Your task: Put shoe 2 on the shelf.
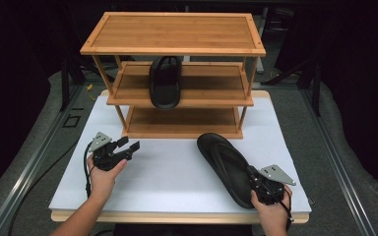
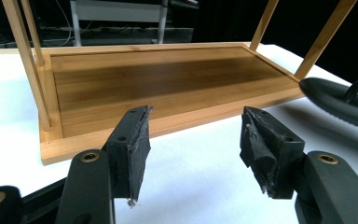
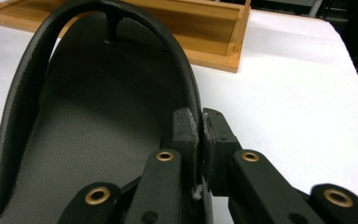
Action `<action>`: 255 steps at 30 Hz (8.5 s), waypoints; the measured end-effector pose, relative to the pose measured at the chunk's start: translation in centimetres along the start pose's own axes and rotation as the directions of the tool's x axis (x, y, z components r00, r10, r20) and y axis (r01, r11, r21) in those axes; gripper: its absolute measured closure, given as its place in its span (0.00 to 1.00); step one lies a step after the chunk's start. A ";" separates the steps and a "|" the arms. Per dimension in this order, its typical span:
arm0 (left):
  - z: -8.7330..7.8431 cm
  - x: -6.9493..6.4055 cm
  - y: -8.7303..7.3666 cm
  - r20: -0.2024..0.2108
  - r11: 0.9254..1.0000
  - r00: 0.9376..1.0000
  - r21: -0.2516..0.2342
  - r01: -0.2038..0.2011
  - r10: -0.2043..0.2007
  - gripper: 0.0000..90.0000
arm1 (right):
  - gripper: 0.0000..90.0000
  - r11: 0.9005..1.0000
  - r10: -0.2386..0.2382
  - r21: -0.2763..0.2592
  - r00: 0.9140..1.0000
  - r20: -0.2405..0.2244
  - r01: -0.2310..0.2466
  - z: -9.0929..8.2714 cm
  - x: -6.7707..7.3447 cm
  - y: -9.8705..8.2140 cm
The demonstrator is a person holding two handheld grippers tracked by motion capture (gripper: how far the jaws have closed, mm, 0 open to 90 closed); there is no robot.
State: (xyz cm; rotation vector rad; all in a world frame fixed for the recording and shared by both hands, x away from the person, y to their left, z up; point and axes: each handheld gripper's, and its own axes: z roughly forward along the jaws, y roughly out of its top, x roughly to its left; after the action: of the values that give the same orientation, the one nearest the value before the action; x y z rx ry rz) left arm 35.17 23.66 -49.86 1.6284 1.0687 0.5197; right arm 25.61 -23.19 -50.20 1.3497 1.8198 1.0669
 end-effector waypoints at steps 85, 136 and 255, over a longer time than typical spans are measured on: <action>-0.9 1.4 -0.5 -0.042 0.999 0.998 -0.001 0.044 -0.043 0.46 | 0.94 0.958 0.112 -0.266 0.994 0.016 -0.104 6.8 0.2 16.9; -0.8 1.3 -0.3 -0.044 0.999 0.998 -0.006 0.035 -0.036 0.46 | 0.67 0.974 0.067 -0.216 0.997 -0.033 -0.073 8.8 3.0 18.2; -3.6 -0.8 12.4 -0.005 0.988 0.995 -0.119 -0.099 0.099 0.43 | 0.51 0.983 -0.016 -0.182 0.999 -0.043 0.008 2.6 2.6 15.4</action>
State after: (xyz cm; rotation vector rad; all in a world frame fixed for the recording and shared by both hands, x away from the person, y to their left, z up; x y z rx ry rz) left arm 36.71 24.54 -37.10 1.5815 0.9413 0.6368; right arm 34.02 -17.78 -37.96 1.2141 1.7136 1.2331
